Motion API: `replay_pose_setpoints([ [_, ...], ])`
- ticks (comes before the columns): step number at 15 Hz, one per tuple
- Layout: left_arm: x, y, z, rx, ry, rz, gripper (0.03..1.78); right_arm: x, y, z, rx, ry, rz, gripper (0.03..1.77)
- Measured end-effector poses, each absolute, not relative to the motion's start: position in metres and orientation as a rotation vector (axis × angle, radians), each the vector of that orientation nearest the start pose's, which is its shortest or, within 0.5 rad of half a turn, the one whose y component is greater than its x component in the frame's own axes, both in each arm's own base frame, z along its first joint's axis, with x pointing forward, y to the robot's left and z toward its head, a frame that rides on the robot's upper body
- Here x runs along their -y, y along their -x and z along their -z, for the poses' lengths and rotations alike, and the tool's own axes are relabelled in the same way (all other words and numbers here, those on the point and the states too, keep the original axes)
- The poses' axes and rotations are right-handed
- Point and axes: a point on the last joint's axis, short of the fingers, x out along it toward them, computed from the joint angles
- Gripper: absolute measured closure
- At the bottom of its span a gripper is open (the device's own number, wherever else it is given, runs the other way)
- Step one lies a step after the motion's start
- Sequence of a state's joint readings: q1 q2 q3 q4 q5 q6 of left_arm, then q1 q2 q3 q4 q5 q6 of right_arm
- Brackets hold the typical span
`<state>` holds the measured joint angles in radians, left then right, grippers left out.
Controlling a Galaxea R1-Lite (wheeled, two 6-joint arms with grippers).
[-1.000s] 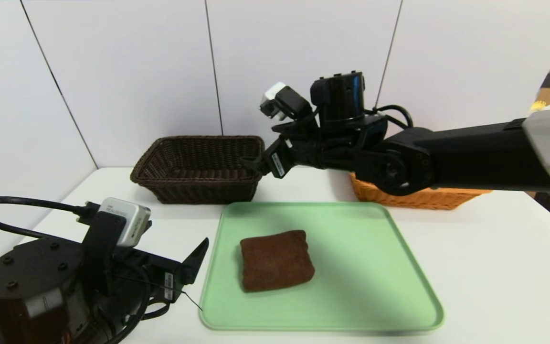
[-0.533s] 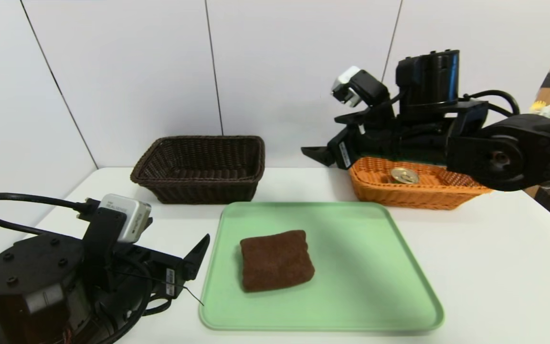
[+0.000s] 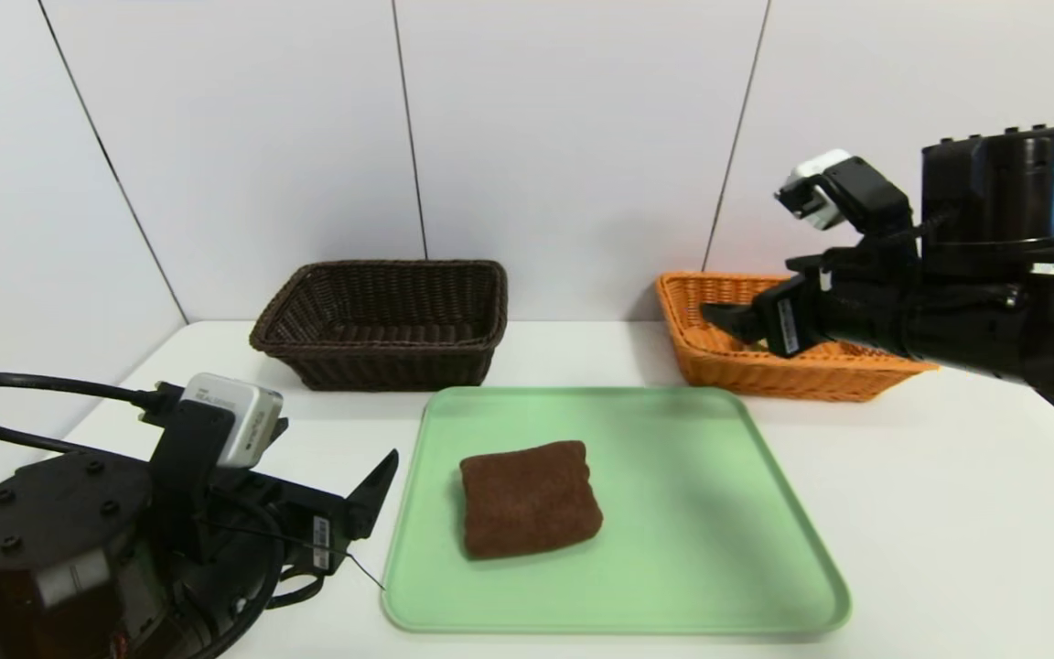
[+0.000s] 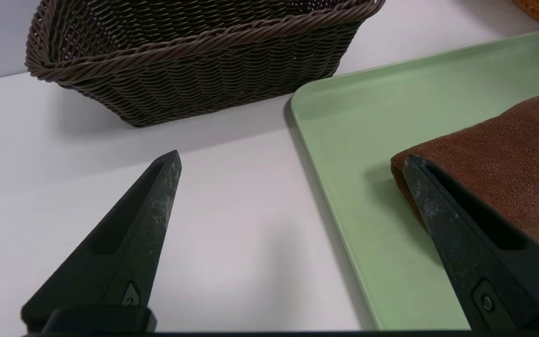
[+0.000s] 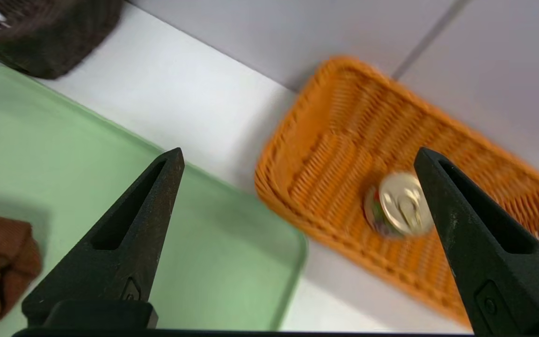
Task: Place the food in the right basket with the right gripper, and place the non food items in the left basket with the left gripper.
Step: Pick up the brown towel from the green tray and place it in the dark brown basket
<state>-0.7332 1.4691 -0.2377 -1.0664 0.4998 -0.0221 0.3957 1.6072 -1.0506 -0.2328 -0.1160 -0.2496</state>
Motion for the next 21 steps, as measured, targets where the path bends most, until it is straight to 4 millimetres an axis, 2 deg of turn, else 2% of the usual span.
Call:
replay_pose_setpoints([
  [2,0.124,-0.153,-0.143,-0.135,-0.071,0.232,0.12,-0.089,-0.261,-0.235,-0.298,0.305,-0.193,0.11],
  [4,0.124,-0.153,-0.144,-0.13,-0.068,0.233,0.12,-0.074,-0.249,-0.231,-0.302,0.261,-0.102,0.11],
  [11,0.124,-0.153,-0.146,-0.125,-0.064,0.232,0.12,-0.048,-0.203,-0.202,-0.253,0.182,0.045,0.11],
  [16,0.123,-0.153,-0.146,-0.124,-0.06,0.234,0.12,-0.04,-0.174,-0.196,-0.238,0.137,0.039,0.11],
  [21,0.136,-0.149,-0.143,-0.137,-0.077,0.333,0.12,-0.043,-0.167,-0.197,-0.225,0.139,0.012,0.11],
])
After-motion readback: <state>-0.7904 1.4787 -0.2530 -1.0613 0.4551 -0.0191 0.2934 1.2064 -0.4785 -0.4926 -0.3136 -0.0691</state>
